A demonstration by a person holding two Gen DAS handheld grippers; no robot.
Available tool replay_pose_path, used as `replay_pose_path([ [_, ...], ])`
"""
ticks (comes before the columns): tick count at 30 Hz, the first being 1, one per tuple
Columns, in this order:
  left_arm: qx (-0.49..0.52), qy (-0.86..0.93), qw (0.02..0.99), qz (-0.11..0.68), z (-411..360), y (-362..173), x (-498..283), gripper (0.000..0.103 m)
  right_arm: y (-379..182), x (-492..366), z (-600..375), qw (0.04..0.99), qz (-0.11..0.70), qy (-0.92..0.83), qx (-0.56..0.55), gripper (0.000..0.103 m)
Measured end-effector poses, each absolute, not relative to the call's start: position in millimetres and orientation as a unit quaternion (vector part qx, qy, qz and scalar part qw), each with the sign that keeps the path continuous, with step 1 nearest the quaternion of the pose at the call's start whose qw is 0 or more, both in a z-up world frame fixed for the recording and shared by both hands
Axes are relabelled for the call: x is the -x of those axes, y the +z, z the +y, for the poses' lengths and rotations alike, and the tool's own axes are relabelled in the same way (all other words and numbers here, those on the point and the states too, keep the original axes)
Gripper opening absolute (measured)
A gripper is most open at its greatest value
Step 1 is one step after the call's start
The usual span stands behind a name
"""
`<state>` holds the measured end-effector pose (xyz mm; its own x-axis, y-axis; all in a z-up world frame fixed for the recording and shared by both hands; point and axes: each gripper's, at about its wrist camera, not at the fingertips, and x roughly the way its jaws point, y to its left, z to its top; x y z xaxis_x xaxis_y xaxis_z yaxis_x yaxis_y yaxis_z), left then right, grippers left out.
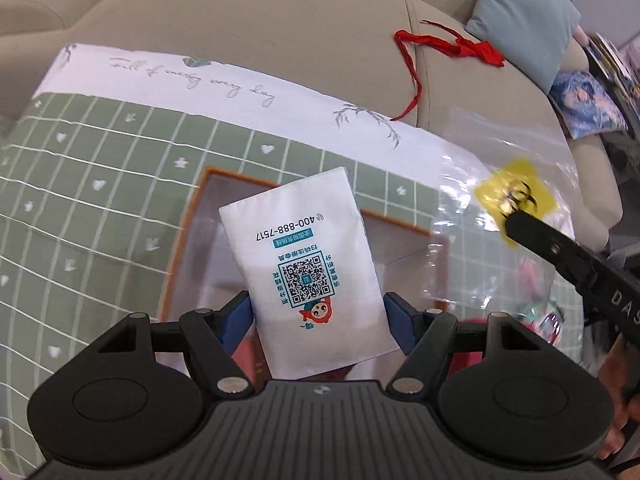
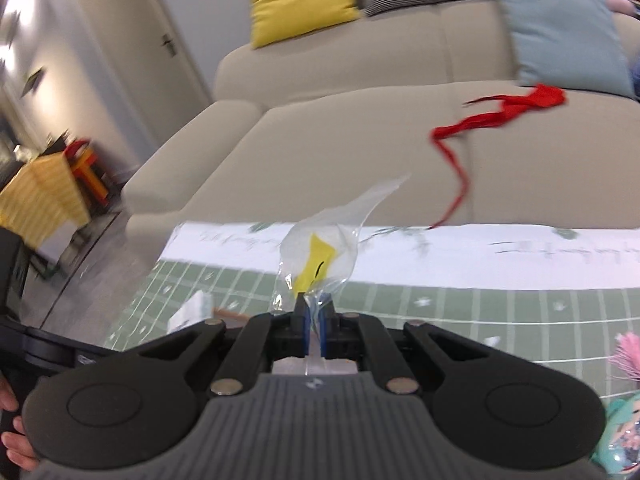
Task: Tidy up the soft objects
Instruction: 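Carry the white card and plastic bag with both tools over the orange box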
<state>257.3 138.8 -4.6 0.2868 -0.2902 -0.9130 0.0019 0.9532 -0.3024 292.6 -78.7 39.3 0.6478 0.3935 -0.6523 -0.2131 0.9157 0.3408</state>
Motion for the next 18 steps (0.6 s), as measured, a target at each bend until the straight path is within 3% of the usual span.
replay_pose_path([
  [8,0.107,-0.106,0.795,0.587,157.3,-9.8,-242.5,0.081,28.5,-286.5,-24.8,0.883,0.427,0.186,-0.049,0.001],
  [18,-0.024,-0.115,0.824,0.554,131.9,-16.0,-240.0,0.081,-26.6,-299.0,-6.7,0.853,0.494,0.164,0.007,0.001],
])
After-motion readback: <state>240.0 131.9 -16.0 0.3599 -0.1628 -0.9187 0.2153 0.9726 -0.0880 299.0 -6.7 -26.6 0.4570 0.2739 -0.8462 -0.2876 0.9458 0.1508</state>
